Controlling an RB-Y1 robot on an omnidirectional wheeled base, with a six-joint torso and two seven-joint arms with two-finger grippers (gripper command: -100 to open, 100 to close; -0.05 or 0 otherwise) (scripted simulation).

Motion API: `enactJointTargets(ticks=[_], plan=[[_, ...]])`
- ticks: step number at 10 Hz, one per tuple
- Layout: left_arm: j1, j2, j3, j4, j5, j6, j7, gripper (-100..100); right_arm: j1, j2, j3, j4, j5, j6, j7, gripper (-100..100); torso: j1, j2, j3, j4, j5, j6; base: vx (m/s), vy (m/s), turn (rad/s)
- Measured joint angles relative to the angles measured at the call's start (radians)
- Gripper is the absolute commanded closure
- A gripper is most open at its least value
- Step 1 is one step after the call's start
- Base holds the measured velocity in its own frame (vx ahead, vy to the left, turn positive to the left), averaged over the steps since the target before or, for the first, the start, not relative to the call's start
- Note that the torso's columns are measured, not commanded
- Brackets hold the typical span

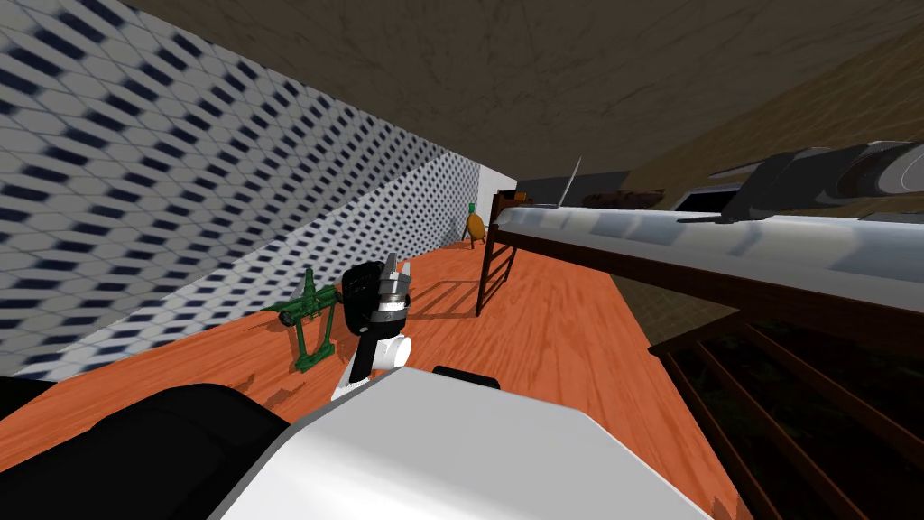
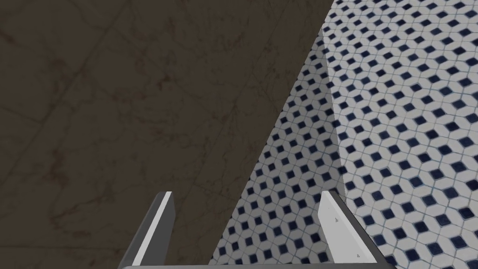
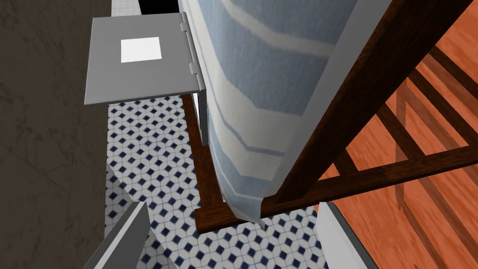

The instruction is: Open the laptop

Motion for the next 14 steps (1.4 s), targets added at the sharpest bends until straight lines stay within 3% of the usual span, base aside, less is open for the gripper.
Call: enactJointTargets(ticks=[1,3,4,6,7,8,9,10,12,14], plan=[[0.0,0.0,0.0,0.0,0.0,0.0,0.0,0,-0.007,-0.004,-0.009,0.001,0.03,-0.012,-0.014,-100,0.0,0.003,0.002,0.001,0.0,0.0,0.003,0.0,-0.021],[0.0,0.0,0.0,0.0,0.0,0.0,0.0,0,0.013,-0.042,-0.014,0.023,0.023,0.001,0.0,-100,0.002,0.001,0.001,0.0,0.001,-0.002,0.076,-0.007,0.176],[0.0,0.0,0.0,0.0,0.0,0.0,0.0,0,-0.006,-0.063,-0.01,0.03,0.049,0.0,-0.005,-100,0.001,-0.001,0.0,0.0,0.001,0.0,0.035,-0.019,-0.008],[0.0,0.0,0.0,0.0,0.0,0.0,0.0,0,0.043,-0.126,-0.028,0.075,0.011,0.012,0.03,-100,0.001,0.0,0.0,0.0,0.001,-0.002,0.086,-0.02,0.181],[0.0,0.0,0.0,0.0,0.0,0.0,0.0,0,0.034,-0.149,-0.025,0.081,0.027,0.017,0.03,-100,0.0,-0.001,0.0,0.0,0.0,0.0,0.145,-0.066,0.132],[0.0,0.0,0.0,0.0,0.0,0.0,0.0,0,-0.016,-0.162,0.003,0.072,0.088,0.023,0.01,-100,-0.002,-0.002,-0.001,-0.001,0.0,-0.001,0.123,-0.053,0.111],[0.0,0.0,0.0,0.0,0.0,0.0,0.0,0,0.023,-0.195,-0.017,0.105,0.068,0.027,0.026,-100,-0.001,-0.001,-0.001,-0.001,0.0,-0.001,0.15,-0.053,0.215],[0.0,0.0,0.0,0.0,0.0,0.0,0.0,0,0.036,-0.238,-0.027,0.139,0.067,0.023,0.039,-100,0.001,-0.001,0.0,0.0,0.001,-0.001,0.156,-0.037,0.13],[0.0,0.0,0.0,0.0,0.0,0.0,0.0,0,0.014,-0.289,-0.009,0.159,0.107,0.022,0.039,-100,0.001,0.0,0.0,0.0,0.001,-0.001,0.209,-0.074,0.25],[0.0,0.0,0.0,0.0,0.0,0.0,0.0,0,0.058,-0.347,-0.024,0.222,0.111,0.03,0.077,-100,-0.002,-0.001,-0.001,-0.001,0.0,0.0,0.163,-0.086,0.045]])
